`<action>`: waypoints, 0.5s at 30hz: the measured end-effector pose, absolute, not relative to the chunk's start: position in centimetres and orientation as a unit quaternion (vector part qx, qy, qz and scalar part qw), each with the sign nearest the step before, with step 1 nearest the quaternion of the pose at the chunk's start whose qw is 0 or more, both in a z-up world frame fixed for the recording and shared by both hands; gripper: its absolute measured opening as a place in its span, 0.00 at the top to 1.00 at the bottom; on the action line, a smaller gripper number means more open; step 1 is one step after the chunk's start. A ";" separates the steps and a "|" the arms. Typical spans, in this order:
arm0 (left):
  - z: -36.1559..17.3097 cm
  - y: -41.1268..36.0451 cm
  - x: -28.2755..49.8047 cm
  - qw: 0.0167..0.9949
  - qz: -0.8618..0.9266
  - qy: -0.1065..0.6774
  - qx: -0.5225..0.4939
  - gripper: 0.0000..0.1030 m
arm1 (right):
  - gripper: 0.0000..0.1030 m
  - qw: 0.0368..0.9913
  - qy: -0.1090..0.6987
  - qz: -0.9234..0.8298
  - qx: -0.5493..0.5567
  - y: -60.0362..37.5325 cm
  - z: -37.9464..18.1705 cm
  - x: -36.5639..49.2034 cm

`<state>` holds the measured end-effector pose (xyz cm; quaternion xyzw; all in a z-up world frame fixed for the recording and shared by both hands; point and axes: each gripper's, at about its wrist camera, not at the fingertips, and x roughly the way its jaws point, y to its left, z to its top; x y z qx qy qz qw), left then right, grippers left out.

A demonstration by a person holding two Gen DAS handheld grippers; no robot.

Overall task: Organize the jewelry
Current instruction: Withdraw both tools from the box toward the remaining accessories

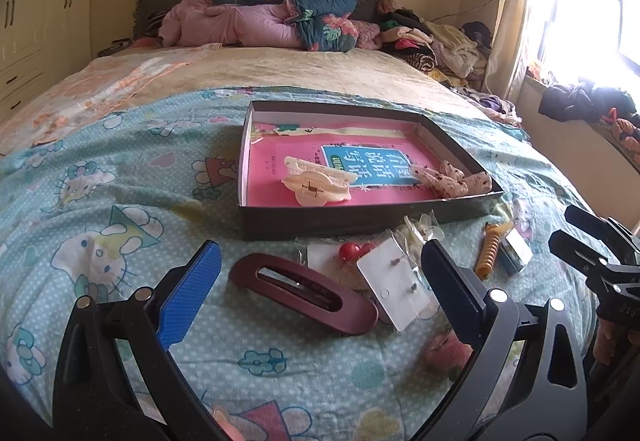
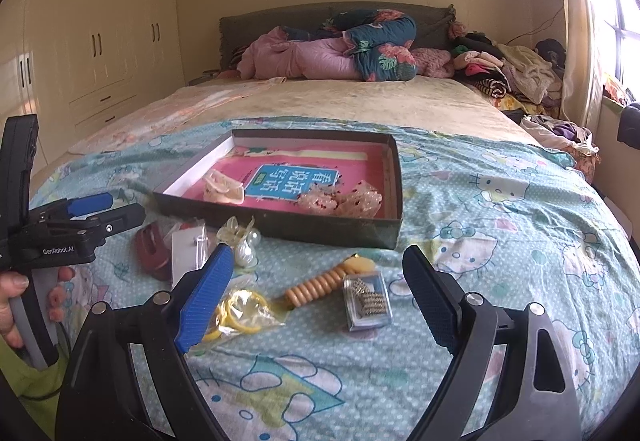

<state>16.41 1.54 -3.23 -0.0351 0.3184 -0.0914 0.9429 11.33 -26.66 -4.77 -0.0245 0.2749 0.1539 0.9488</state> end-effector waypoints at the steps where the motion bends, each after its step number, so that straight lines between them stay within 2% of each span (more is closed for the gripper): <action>1: -3.3 1.4 16.2 0.943 -0.093 0.319 -0.034 0.11 | 0.19 0.948 0.277 0.155 -0.026 -26.6 -4.9 11.2; 11: -3.7 0.3 15.9 0.933 -0.116 0.340 -0.025 0.12 | 0.18 0.934 0.303 0.181 -0.047 -25.2 -6.8 9.8; 15: -4.1 -0.3 16.4 0.925 -0.130 0.356 -0.023 0.21 | 0.18 0.928 0.312 0.191 -0.064 -24.3 -7.7 9.4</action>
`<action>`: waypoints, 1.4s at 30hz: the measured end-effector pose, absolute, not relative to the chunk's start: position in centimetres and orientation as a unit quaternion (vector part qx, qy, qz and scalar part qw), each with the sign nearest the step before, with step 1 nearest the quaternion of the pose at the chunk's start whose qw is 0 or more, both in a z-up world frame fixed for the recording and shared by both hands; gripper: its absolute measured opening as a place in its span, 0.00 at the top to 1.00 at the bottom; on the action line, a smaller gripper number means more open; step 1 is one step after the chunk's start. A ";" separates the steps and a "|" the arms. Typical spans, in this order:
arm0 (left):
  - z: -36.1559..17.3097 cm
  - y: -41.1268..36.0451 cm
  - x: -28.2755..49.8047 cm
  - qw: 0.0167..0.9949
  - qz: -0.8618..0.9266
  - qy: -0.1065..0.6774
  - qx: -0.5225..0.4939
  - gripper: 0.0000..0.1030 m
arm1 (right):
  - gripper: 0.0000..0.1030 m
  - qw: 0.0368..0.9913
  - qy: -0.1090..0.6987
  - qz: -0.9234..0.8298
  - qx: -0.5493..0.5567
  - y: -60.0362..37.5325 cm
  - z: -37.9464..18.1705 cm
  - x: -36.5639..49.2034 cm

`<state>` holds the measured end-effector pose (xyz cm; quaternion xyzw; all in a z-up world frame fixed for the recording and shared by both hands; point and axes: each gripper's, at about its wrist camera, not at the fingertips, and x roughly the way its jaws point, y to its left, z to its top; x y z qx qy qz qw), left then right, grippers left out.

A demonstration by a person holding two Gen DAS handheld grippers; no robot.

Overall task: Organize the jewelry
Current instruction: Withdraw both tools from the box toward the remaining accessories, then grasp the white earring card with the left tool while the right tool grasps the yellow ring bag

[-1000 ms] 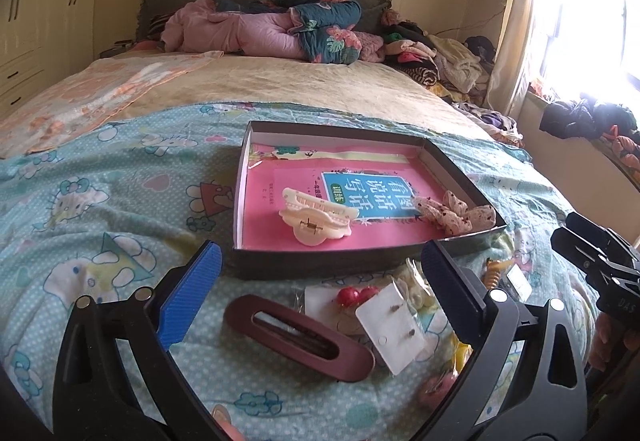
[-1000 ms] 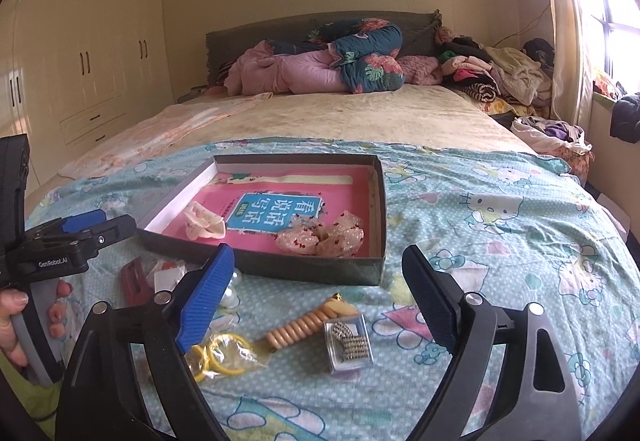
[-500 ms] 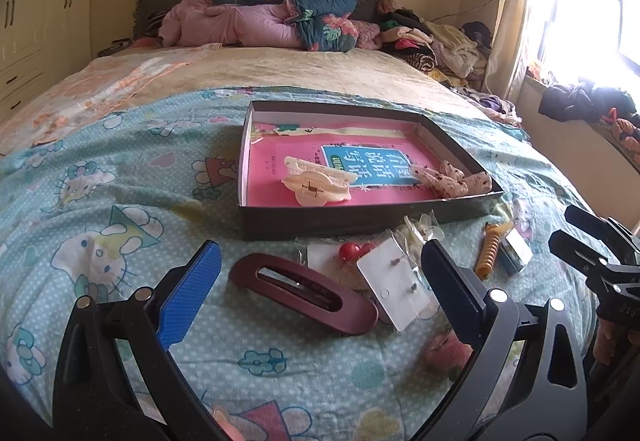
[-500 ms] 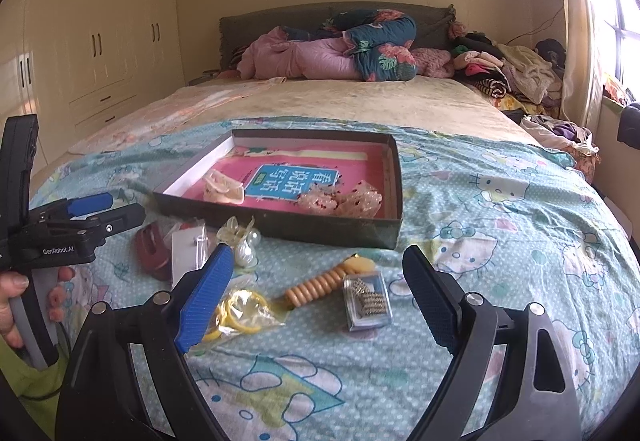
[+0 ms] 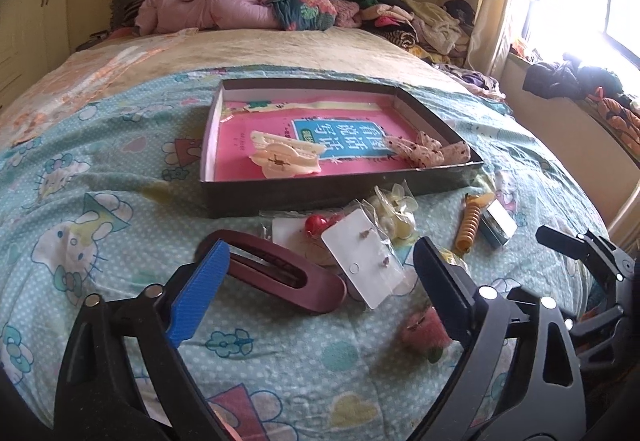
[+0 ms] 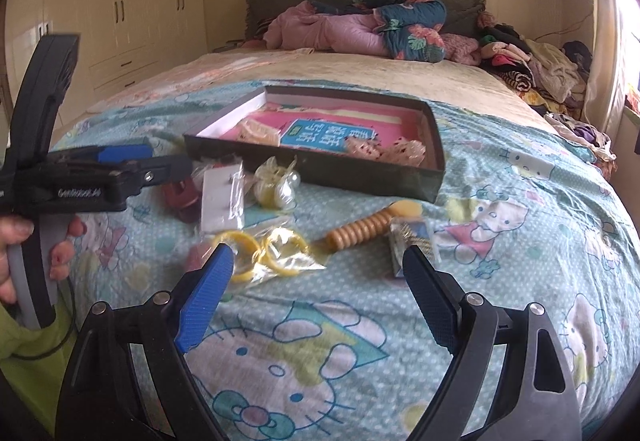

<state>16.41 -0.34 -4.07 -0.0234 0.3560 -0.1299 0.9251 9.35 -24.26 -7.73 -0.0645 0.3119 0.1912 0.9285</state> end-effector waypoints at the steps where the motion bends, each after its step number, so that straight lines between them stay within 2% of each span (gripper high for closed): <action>1: -4.3 -0.5 16.6 0.922 -0.134 0.362 -0.025 0.24 | 0.18 0.927 0.314 0.194 -0.067 -24.0 -7.9 9.3; 7: -5.2 -1.4 17.5 0.908 -0.149 0.391 -0.029 0.39 | 0.18 0.920 0.316 0.213 -0.087 -22.6 -8.7 8.9; 19: -6.0 -3.0 18.6 0.896 -0.171 0.408 -0.025 0.50 | 0.19 0.914 0.328 0.222 -0.092 -21.2 -10.2 10.3; 21: -6.2 -3.3 18.8 0.895 -0.170 0.411 -0.024 0.52 | 0.24 0.915 0.327 0.218 -0.091 -21.3 -10.3 10.4; 25: -6.4 -3.7 19.4 0.892 -0.171 0.418 -0.026 0.64 | 0.34 0.919 0.324 0.208 -0.088 -22.0 -10.3 10.3; 29: -6.5 -4.2 19.4 0.890 -0.176 0.420 -0.022 0.65 | 0.48 0.921 0.329 0.189 -0.091 -22.6 -10.5 10.7; 31: -6.5 -4.4 19.4 0.889 -0.179 0.420 -0.021 0.68 | 0.55 0.923 0.328 0.180 -0.089 -23.0 -10.6 10.8; 35: -6.6 -4.5 19.5 0.887 -0.183 0.422 -0.025 0.69 | 0.75 0.927 0.324 0.166 -0.094 -23.6 -10.7 11.0; 38: -6.7 -4.5 19.4 0.886 -0.184 0.425 -0.029 0.69 | 0.95 0.928 0.321 0.165 -0.096 -24.0 -10.8 11.1; 40: -6.7 -4.5 19.4 0.884 -0.186 0.428 -0.033 0.67 | 0.99 0.927 0.319 0.169 -0.099 -24.0 -10.8 11.0; 42: -6.9 -4.6 19.5 0.880 -0.190 0.433 -0.040 0.65 | 0.99 0.927 0.319 0.175 -0.096 -24.1 -10.7 11.0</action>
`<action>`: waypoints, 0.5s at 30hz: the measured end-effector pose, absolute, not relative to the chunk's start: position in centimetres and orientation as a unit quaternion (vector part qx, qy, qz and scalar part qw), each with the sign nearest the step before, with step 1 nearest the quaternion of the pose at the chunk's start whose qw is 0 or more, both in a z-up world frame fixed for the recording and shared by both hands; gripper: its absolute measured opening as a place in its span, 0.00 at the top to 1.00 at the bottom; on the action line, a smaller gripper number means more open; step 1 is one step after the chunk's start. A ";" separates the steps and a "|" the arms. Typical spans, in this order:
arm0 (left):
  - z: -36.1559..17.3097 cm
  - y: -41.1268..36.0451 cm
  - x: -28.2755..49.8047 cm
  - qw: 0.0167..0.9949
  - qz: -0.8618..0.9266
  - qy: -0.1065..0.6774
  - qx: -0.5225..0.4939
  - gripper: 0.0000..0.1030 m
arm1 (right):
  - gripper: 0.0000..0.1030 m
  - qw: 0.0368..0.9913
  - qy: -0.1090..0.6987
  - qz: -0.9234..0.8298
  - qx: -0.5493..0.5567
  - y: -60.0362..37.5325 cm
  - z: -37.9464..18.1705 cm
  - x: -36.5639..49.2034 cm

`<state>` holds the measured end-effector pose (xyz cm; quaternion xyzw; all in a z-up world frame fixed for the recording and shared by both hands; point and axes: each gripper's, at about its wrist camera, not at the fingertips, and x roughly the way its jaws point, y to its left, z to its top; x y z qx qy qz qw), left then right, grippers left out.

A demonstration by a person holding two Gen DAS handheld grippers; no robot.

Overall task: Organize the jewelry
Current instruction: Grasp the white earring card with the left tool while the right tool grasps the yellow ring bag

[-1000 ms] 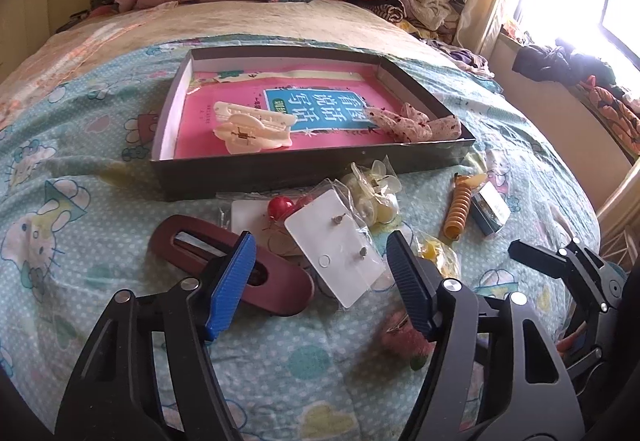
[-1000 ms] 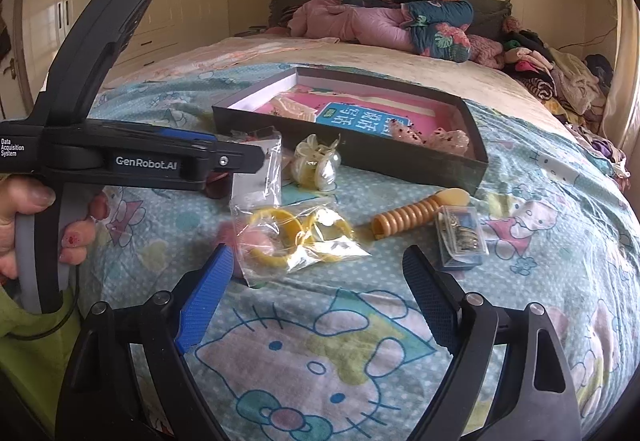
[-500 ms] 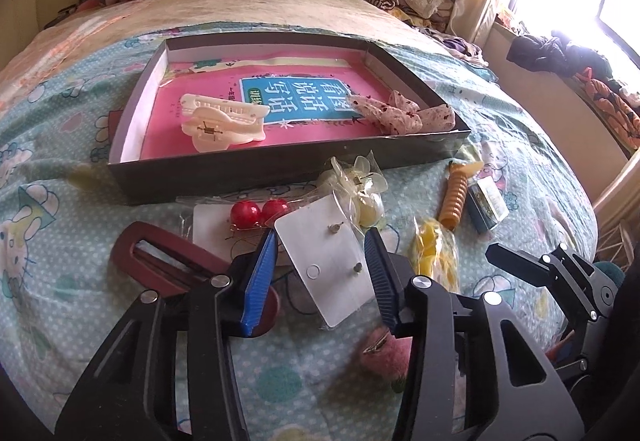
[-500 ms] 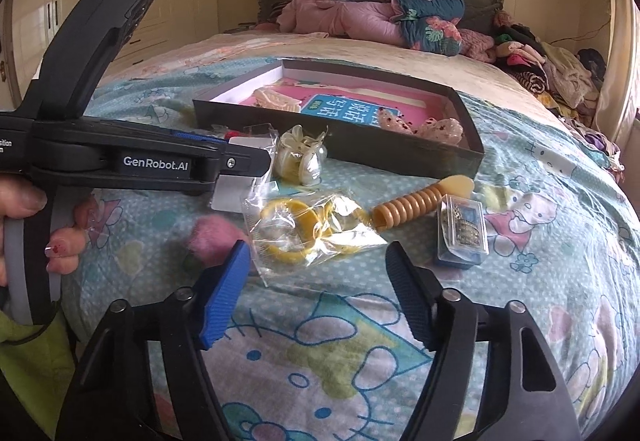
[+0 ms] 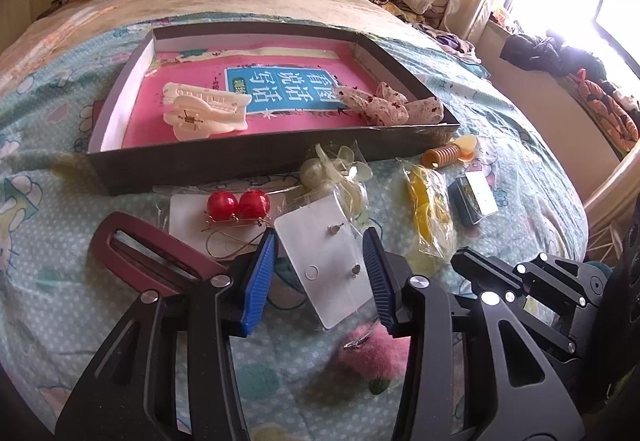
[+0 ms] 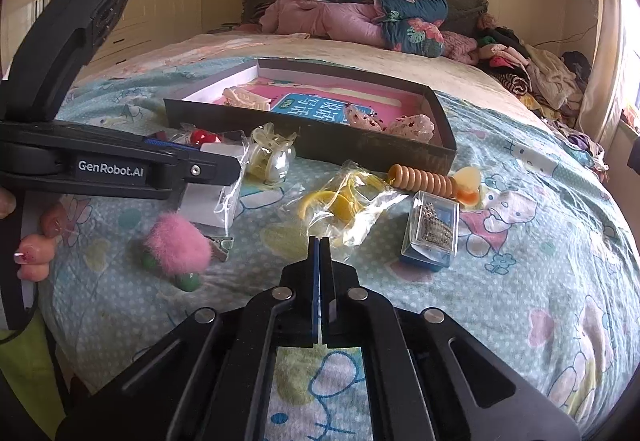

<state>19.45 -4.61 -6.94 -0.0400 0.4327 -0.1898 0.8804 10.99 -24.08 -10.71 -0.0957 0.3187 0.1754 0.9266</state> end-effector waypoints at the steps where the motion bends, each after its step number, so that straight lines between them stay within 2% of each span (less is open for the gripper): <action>1: -7.0 -4.7 19.5 0.880 -0.190 0.434 -0.038 0.65 | 0.99 0.927 0.318 0.176 -0.096 -23.9 -10.6 11.0; 7: -7.5 -5.6 19.6 0.879 -0.189 0.437 -0.027 0.64 | 0.99 0.928 0.314 0.182 -0.082 -24.3 -10.4 10.9; 8: -7.5 -5.8 19.6 0.879 -0.189 0.436 -0.023 0.66 | 0.96 0.928 0.315 0.182 -0.079 -24.4 -10.3 11.0; 9: -7.6 -6.0 19.6 0.879 -0.192 0.437 -0.021 0.72 | 0.93 0.928 0.315 0.183 -0.078 -24.4 -10.3 11.0; 11: -7.6 -6.1 19.4 0.879 -0.197 0.435 -0.022 0.77 | 0.72 0.926 0.321 0.185 -0.076 -24.4 -10.4 11.2; 14: -7.3 -5.9 19.3 0.881 -0.203 0.426 -0.028 0.86 | 0.70 0.927 0.318 0.183 -0.082 -24.1 -10.4 11.3; 15: -7.0 -5.6 19.4 0.882 -0.203 0.423 -0.035 0.86 | 0.69 0.927 0.316 0.182 -0.087 -24.0 -10.4 11.3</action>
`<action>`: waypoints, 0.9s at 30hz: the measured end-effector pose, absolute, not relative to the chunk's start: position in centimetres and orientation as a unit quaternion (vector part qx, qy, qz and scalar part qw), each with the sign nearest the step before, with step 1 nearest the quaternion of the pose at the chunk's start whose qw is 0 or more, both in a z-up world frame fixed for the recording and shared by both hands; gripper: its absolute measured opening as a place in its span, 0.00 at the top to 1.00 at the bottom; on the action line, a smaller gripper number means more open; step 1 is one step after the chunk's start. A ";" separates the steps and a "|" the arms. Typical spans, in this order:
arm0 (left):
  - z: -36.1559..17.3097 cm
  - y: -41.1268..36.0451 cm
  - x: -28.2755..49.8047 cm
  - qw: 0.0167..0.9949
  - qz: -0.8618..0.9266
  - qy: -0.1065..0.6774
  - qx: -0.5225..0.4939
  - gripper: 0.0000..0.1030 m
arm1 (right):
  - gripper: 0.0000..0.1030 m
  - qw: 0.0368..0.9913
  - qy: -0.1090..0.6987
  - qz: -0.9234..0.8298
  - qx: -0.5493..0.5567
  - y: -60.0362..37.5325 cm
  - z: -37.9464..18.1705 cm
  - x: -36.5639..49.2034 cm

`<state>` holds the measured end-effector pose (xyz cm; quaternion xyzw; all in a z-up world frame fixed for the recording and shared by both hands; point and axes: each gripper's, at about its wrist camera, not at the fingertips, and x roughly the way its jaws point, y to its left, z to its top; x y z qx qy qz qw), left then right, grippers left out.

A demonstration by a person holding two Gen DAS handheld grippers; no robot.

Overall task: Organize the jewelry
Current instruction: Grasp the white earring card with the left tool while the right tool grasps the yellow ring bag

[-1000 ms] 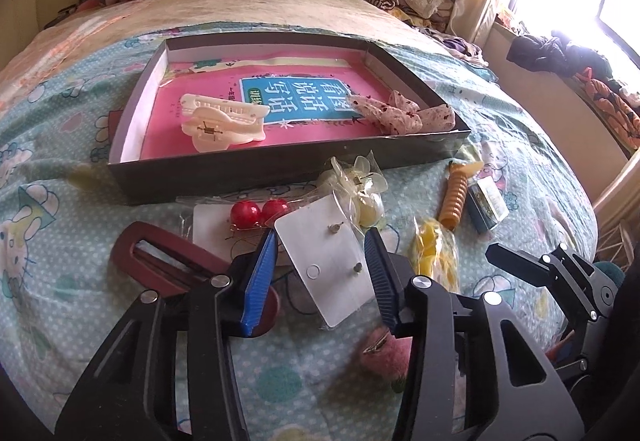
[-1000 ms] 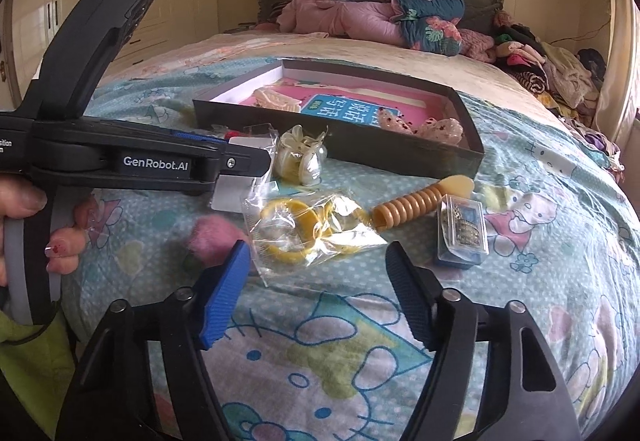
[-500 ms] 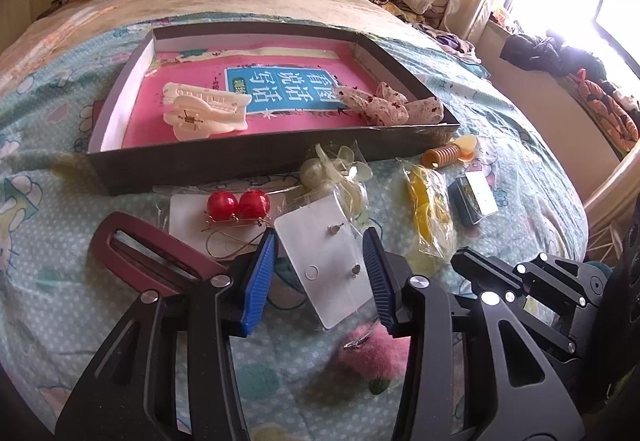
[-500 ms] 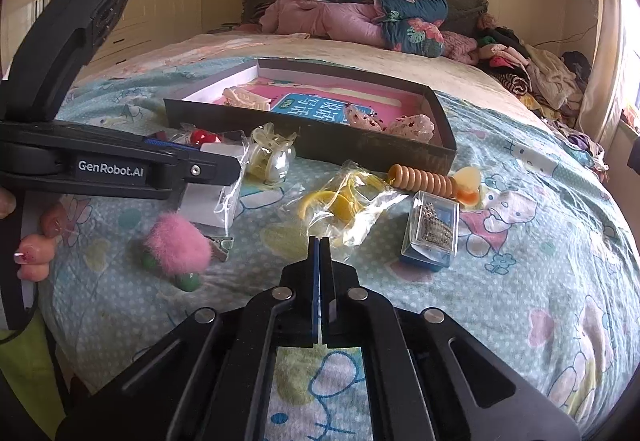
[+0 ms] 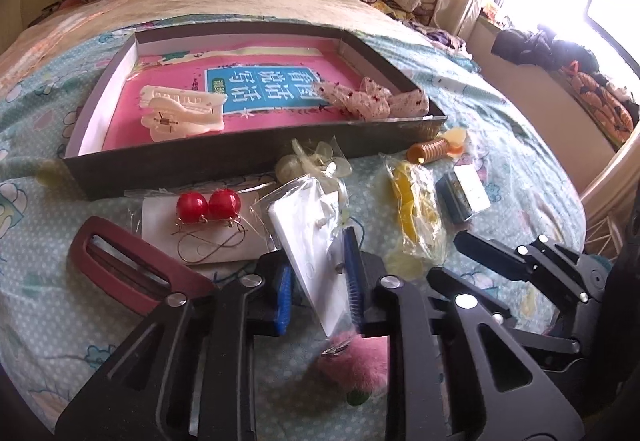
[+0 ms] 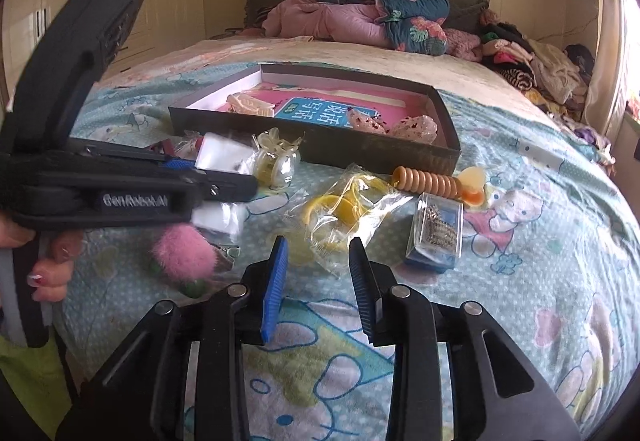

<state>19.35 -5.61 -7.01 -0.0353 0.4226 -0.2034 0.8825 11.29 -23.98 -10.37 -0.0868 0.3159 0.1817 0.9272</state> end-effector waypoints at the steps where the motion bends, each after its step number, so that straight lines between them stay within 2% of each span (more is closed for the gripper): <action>1: -6.8 -5.4 19.4 0.883 -0.204 0.420 -0.039 0.86 | 0.65 0.927 0.314 0.181 -0.093 -23.7 -10.4 11.4; 9: -5.0 -3.8 19.3 0.893 -0.203 0.398 -0.059 0.86 | 0.59 0.929 0.303 0.151 -0.152 -21.5 -11.3 13.5; 11: -4.8 -3.7 19.3 0.895 -0.201 0.394 -0.058 0.86 | 0.65 0.930 0.296 0.151 -0.157 -21.3 -11.3 13.7; 12: -4.8 -3.6 19.3 0.896 -0.200 0.392 -0.058 0.86 | 0.76 0.930 0.293 0.155 -0.159 -21.2 -11.3 13.7; 13: -4.7 -3.5 19.3 0.896 -0.201 0.391 -0.059 0.86 | 0.81 0.930 0.290 0.157 -0.161 -21.2 -11.2 13.7; 15: -4.6 -3.4 19.3 0.897 -0.200 0.389 -0.060 0.86 | 0.86 0.932 0.280 0.159 -0.164 -21.2 -11.0 13.5; 27: -3.2 -1.2 19.1 0.909 -0.180 0.370 -0.072 0.86 | 0.94 0.948 0.228 0.186 -0.119 -22.7 -7.1 11.8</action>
